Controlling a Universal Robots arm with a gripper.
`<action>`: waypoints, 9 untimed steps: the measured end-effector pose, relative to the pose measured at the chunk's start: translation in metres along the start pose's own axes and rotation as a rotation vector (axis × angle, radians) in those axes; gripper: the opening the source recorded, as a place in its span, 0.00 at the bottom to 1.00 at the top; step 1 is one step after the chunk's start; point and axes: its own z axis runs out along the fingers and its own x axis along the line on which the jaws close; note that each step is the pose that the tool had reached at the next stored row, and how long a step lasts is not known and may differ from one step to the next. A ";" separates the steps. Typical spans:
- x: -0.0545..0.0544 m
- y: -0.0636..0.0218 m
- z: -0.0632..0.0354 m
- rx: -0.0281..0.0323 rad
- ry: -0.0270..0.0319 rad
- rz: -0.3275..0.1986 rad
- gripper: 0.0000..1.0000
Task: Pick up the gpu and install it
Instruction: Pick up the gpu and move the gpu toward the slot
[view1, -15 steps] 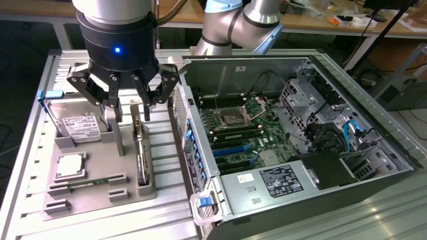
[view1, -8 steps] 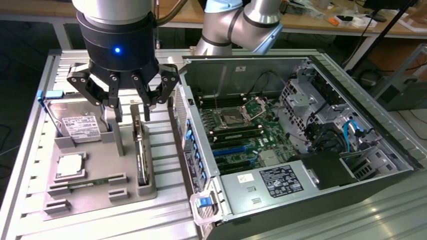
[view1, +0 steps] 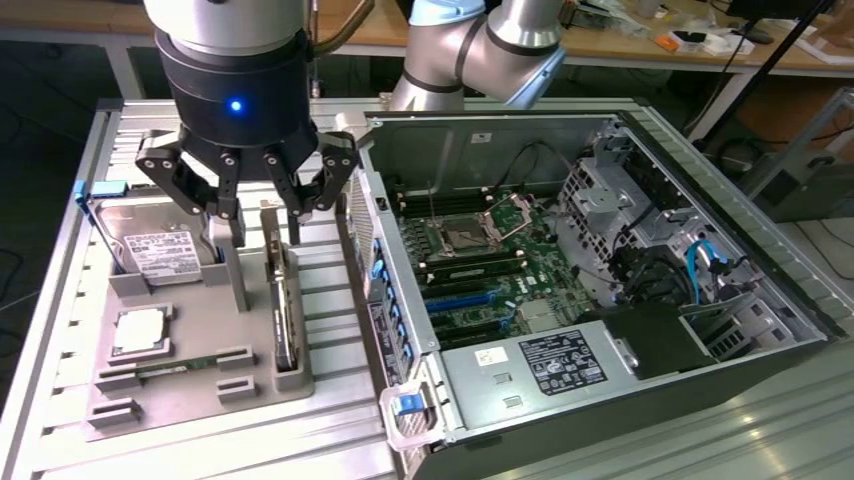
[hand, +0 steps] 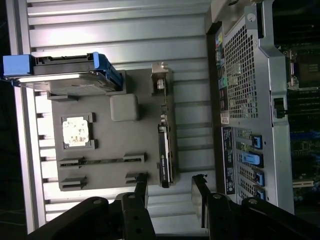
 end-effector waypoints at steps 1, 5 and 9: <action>0.000 -0.0001 0.0011 0.0000 0.0001 0.000 0.48; 0.000 -0.0003 0.0060 0.0001 0.0001 0.000 0.48; 0.000 -0.0006 0.0128 0.0001 0.0001 0.000 0.48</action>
